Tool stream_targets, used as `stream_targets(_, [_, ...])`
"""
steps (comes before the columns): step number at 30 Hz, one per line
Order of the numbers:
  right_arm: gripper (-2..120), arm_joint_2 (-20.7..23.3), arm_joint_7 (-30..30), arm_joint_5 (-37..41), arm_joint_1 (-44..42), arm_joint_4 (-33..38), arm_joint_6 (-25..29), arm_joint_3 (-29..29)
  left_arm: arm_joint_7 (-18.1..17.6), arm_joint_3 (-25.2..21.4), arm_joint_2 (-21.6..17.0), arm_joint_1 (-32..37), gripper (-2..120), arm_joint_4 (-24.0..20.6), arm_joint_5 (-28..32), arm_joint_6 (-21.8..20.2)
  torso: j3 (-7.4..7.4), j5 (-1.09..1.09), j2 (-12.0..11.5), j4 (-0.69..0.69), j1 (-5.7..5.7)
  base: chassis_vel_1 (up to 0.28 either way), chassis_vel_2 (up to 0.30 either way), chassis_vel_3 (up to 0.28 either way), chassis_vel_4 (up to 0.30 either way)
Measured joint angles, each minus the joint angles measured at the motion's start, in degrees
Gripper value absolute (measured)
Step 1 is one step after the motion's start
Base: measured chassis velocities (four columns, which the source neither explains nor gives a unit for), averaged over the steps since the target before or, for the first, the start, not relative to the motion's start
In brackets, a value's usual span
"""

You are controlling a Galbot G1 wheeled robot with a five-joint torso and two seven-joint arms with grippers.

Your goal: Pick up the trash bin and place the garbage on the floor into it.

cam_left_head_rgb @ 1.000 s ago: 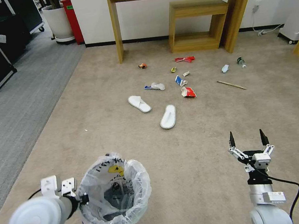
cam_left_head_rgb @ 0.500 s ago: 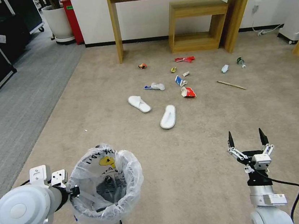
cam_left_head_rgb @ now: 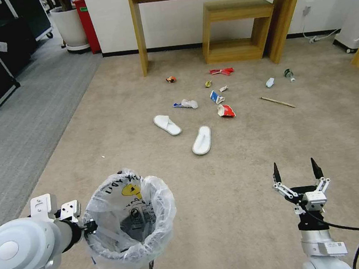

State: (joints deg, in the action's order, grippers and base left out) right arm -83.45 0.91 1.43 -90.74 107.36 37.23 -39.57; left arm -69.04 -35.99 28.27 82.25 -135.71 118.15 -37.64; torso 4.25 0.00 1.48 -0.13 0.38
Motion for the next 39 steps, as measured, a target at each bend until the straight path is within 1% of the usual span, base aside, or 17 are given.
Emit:
stream_targets(3, [100, -0.01, 0.02, -0.02, -0.18, 0.04, 0.00, 0.05, -0.15, -0.32, 1.63, 0.68, 0, -0.25, -0.45, -0.02, 0.00, 0.00, 0.00, 0.00, 0.00, 0.000, 0.000, 0.000, 0.000])
stream_targets(13, [100, 0.29, 0.07, -0.17, -0.32, -0.28, 0.28, -0.14, -0.49, -0.47, 4.63, 1.95, 0, 0.19, -2.53, -0.20, 0.00, 0.00, 0.00, 0.00, 0.00, 0.000, 0.000, 0.000, 0.000])
stream_targets(18, [100, 0.49, -0.40, 0.12, 0.26, -0.73, 0.15, -0.01, -0.51, -1.93, 5.34, 3.09, 0, -0.54, -3.33, -0.35, 0.00, 0.00, 0.00, 0.00, 0.00, 0.000, 0.000, 0.000, 0.000])
stream_targets(22, [100, 0.45, -0.99, 0.15, 1.20, -1.60, 0.00, 0.52, -0.44, -3.59, 7.32, 4.96, 0, -0.79, -4.81, -0.83, 0.00, 0.00, 0.00, 0.00, 0.00, 0.000, 0.000, 0.000, 0.000])
stream_targets(26, [100, 0.59, -1.42, 0.17, 1.85, -2.10, -0.41, 0.81, -0.19, -3.86, 8.44, 6.19, 0, -0.63, -6.75, -0.96, 0.00, 0.00, 0.00, 0.00, 0.00, 0.000, 0.000, 0.000, 0.000])
stream_targets(31, [100, 0.82, -1.67, 0.38, 2.31, -2.47, -0.57, 0.84, 0.04, -4.07, 8.73, 6.71, 0, -0.54, -7.39, -1.04, 0.00, 0.00, 0.00, 0.00, 0.00, 0.000, 0.000, 0.000, 0.000])
stream_targets(36, [100, 1.10, -3.32, 1.29, 2.93, -3.64, -0.44, 1.05, 0.28, -6.25, 8.30, 8.21, 0, -0.67, -7.31, -1.19, 0.00, 0.00, 0.00, 0.00, 0.00, 0.000, 0.000, 0.000, 0.000])
stream_targets(39, [100, 1.00, -3.51, 1.28, 3.14, -3.90, -0.34, 1.21, 0.36, -6.59, 8.23, 8.68, 0, -0.77, -7.49, -1.24, -0.01, 0.00, 0.00, 0.00, 0.00, -0.045, 0.056, 0.073, -0.048])
